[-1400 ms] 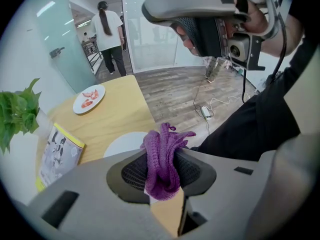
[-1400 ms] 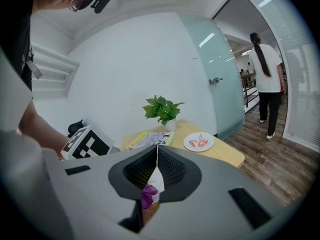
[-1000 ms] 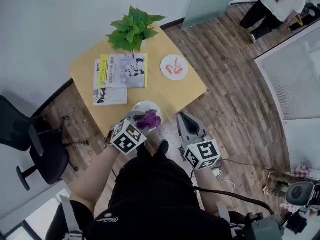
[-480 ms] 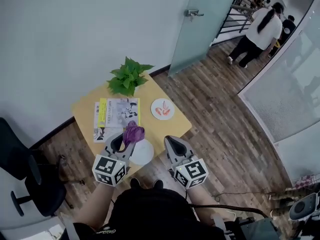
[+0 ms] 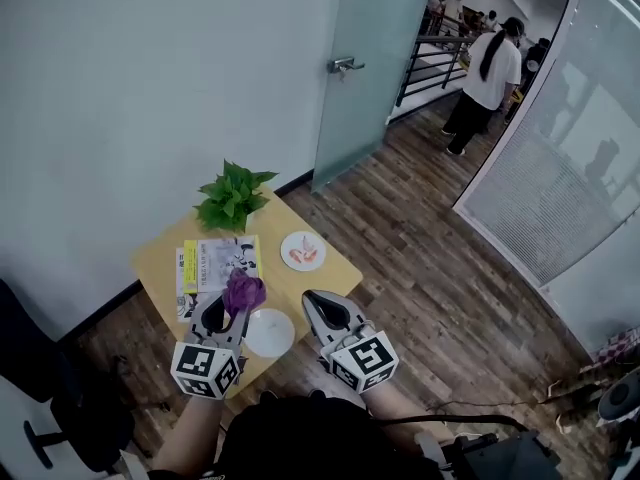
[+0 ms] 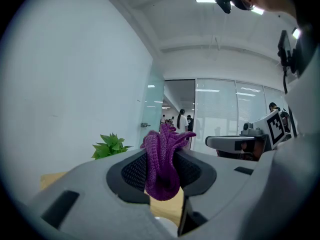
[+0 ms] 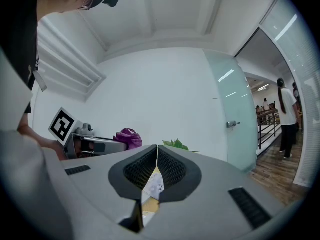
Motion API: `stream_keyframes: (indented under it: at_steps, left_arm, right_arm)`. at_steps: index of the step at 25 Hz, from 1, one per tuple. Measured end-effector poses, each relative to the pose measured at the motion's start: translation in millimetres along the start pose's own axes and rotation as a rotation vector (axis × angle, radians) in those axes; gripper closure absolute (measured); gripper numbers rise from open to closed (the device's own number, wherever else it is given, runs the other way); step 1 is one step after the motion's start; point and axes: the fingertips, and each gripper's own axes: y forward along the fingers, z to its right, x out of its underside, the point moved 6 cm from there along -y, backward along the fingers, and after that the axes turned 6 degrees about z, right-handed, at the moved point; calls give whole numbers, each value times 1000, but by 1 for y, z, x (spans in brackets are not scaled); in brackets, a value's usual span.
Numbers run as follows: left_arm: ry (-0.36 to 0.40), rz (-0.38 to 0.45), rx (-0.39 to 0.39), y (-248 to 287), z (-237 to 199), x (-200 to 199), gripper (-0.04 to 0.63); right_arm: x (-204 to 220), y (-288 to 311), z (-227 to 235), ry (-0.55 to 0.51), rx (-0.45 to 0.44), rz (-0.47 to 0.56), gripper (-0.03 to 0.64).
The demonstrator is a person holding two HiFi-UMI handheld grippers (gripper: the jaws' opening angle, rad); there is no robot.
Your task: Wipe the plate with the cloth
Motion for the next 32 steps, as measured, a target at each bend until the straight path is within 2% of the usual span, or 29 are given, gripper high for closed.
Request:
stream_keyframes:
  at_steps: [6,12,32]
  left_arm:
    - [16,32,-4,1,0,-11,466]
    - [12,25,-19,-7,-1,-8,466]
    - [23,-4,5,3,-6,-2,466]
  right_arm:
    - [-9,0,0,-15,10,39,609]
    - [-4,1,-5,-10,2,31,612]
    - [6,7,4,-1,9,5,614]
